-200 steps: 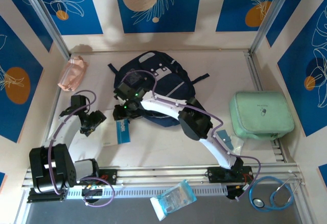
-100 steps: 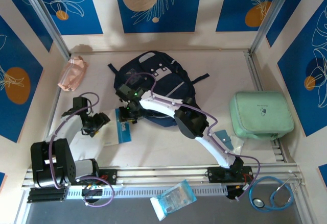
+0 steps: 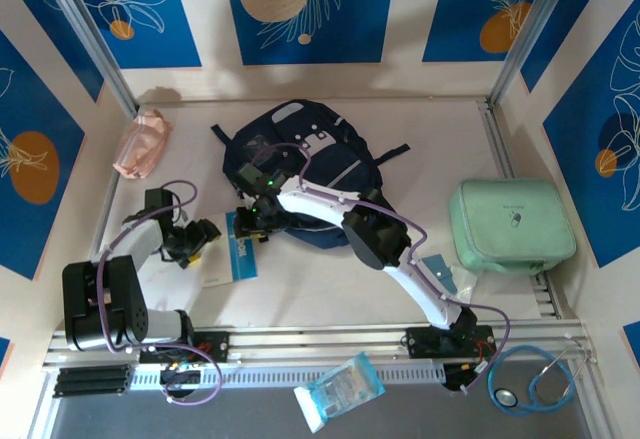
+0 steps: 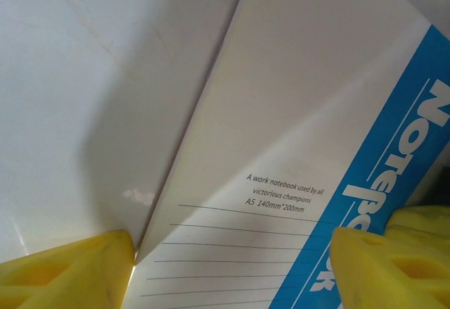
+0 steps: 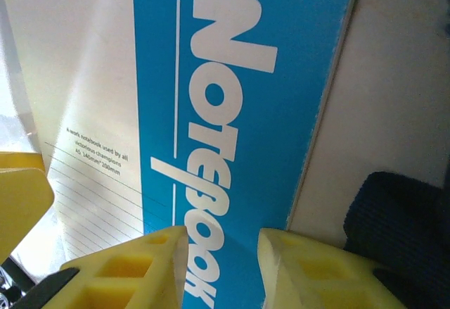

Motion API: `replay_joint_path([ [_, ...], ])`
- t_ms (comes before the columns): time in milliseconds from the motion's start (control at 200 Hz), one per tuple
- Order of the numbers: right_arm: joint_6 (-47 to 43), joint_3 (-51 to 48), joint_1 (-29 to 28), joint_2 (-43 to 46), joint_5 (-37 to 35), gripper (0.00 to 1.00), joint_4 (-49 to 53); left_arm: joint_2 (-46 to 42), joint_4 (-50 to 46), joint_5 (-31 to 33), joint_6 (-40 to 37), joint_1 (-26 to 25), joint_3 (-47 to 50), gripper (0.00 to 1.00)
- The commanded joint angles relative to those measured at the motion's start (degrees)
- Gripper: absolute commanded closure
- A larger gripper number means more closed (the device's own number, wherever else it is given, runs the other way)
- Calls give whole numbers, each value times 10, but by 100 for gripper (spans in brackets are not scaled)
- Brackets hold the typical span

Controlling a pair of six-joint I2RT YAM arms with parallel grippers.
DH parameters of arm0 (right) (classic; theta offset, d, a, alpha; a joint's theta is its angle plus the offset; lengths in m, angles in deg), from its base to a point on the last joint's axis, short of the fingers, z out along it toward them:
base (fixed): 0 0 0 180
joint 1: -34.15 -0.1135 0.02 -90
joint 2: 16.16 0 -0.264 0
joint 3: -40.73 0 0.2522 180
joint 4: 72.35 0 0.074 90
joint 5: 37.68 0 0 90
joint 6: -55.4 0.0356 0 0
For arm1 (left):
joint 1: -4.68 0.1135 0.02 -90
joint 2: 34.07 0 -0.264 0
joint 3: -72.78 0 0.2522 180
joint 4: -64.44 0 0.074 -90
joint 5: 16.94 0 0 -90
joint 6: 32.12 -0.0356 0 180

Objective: Pack books, pencil case, and school supplies into a backpack

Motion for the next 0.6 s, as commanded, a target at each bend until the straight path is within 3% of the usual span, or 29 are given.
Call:
replay_joint_path([
  [0, 6, -23, 3, -11, -3, 65, 15, 13, -23, 27, -17, -3, -9, 24],
  [325, 13, -39, 6, -12, 12, 65, 0, 16, 2, -55, -22, -20, -5, 31],
  [445, 14, -44, 7, -12, 15, 65, -3, -16, 12, -111, -12, -21, -6, 38],
  [595, 19, -49, 9, -13, 13, 65, -7, -58, -14, -131, -8, -21, -10, 47],
])
